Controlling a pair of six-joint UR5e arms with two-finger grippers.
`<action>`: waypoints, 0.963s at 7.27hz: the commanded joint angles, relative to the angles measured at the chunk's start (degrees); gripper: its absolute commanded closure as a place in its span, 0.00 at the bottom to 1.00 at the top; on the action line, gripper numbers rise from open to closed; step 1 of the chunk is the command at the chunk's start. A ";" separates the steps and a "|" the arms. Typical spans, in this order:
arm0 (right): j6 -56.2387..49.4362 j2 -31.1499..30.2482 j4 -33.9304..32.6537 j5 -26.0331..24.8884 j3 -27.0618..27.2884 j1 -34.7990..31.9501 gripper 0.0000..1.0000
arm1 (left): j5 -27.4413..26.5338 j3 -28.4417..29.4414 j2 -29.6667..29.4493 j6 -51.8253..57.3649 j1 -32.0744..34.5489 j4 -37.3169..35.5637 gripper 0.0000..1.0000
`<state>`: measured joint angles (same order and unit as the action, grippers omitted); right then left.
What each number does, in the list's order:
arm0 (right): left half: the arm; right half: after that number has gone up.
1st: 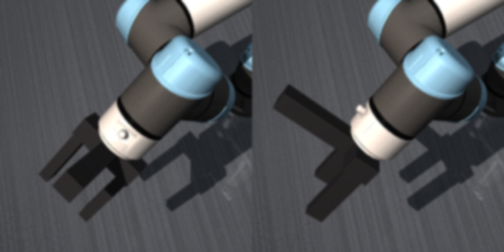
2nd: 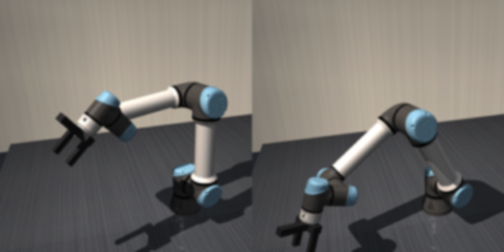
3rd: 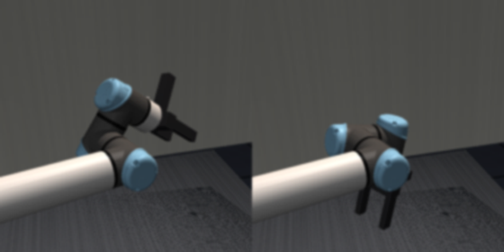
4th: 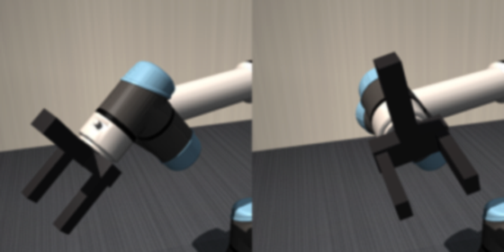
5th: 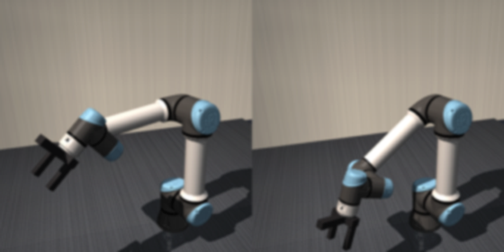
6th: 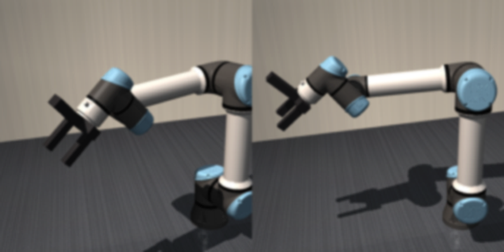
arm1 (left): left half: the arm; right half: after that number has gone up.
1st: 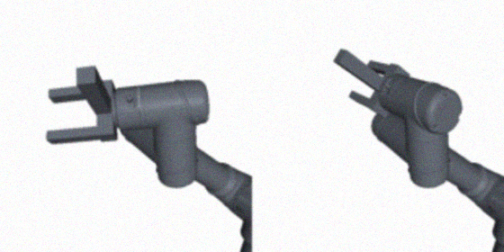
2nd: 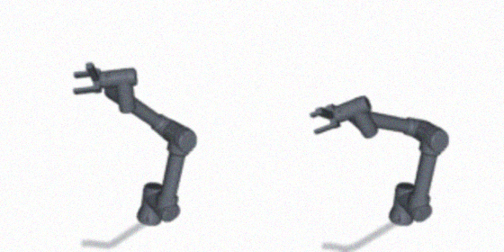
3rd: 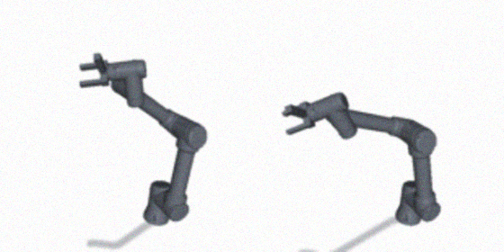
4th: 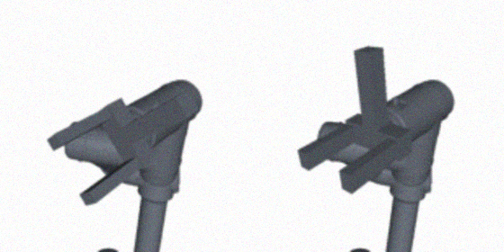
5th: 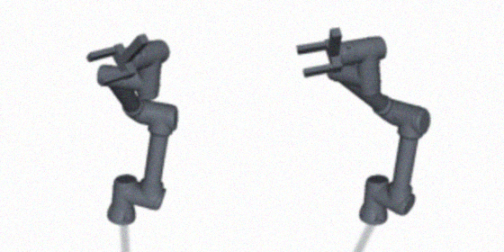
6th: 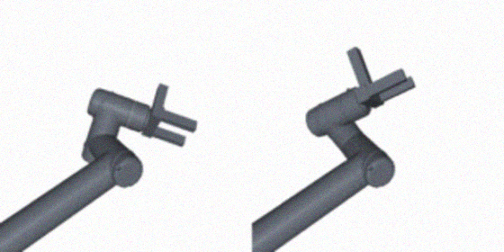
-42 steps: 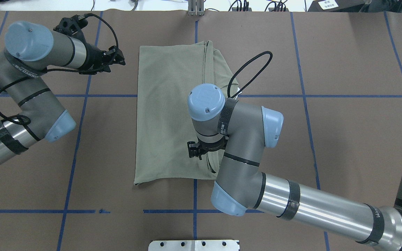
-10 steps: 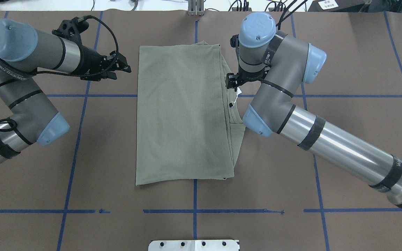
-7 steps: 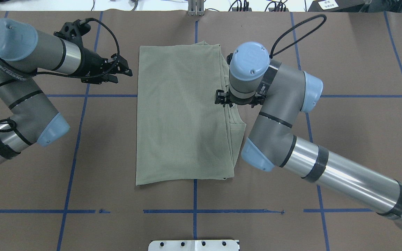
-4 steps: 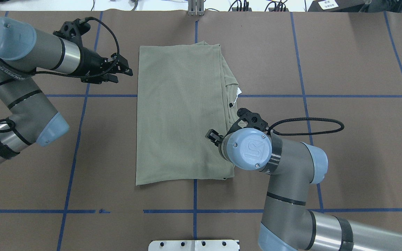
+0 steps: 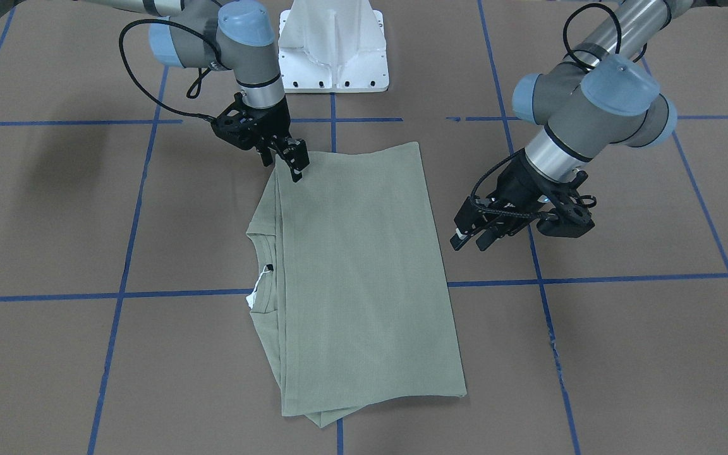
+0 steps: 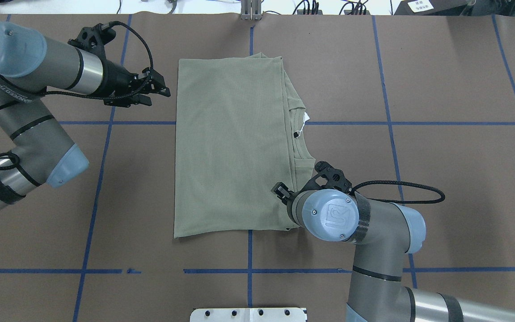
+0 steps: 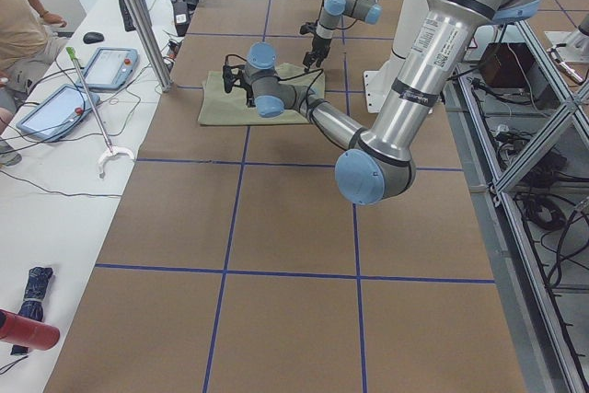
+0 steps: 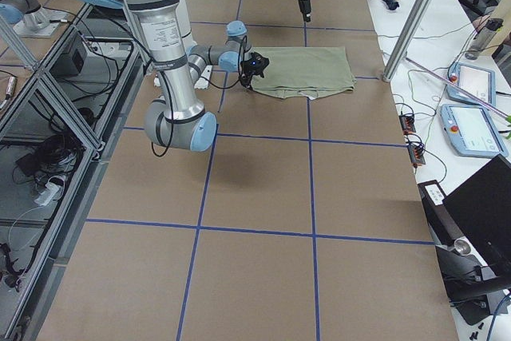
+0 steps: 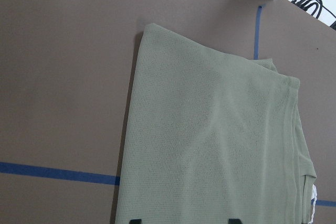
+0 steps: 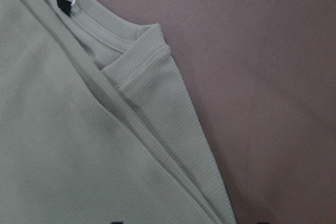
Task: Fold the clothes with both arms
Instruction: 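Move the right gripper to the near corner while the left gripper lowers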
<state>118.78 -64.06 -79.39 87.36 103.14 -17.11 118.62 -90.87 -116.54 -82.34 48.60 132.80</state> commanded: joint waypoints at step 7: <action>0.31 0.07 -0.32 2.18 1.00 0.59 1.00 | -0.05 -0.01 0.17 -0.62 -0.17 0.00 0.37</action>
<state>119.08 -63.99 -79.46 88.15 103.07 -16.50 118.64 -91.02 -116.41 -82.50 48.69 132.80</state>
